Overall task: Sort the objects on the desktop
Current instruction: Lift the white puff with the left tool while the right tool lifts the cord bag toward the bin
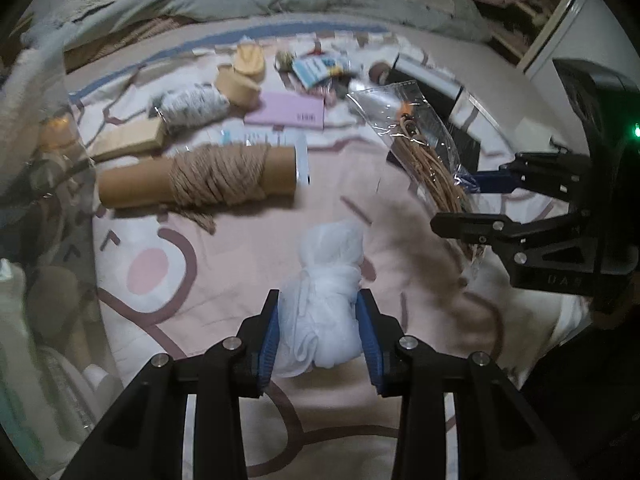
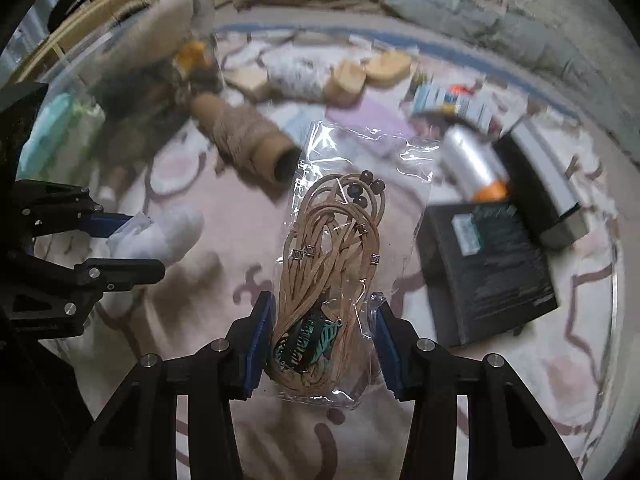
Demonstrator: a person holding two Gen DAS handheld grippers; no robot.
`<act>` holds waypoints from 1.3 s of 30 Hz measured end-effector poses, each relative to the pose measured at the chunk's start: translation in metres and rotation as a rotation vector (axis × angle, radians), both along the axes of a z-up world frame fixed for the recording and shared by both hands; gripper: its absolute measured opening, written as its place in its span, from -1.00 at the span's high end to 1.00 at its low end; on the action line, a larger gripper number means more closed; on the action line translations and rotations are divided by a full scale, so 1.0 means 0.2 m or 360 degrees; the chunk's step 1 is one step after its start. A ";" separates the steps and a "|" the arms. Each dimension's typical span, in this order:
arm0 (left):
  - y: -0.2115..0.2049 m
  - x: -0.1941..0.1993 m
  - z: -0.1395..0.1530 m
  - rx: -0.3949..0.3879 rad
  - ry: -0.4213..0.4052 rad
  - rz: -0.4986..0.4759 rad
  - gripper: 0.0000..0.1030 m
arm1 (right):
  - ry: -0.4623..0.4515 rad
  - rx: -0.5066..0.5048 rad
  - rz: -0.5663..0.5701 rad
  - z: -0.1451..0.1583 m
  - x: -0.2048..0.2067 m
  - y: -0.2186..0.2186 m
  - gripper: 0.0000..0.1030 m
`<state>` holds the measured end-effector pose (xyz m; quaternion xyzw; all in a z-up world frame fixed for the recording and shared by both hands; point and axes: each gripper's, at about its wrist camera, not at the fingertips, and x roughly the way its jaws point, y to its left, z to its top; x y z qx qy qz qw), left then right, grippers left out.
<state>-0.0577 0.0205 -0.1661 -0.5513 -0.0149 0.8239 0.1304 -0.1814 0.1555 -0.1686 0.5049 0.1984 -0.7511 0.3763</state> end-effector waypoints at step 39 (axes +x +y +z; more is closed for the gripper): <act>-0.93 0.31 0.81 -0.0326 0.0775 0.0796 0.28 | 0.0248 -0.0731 0.0319 0.81 0.25 -0.44 0.06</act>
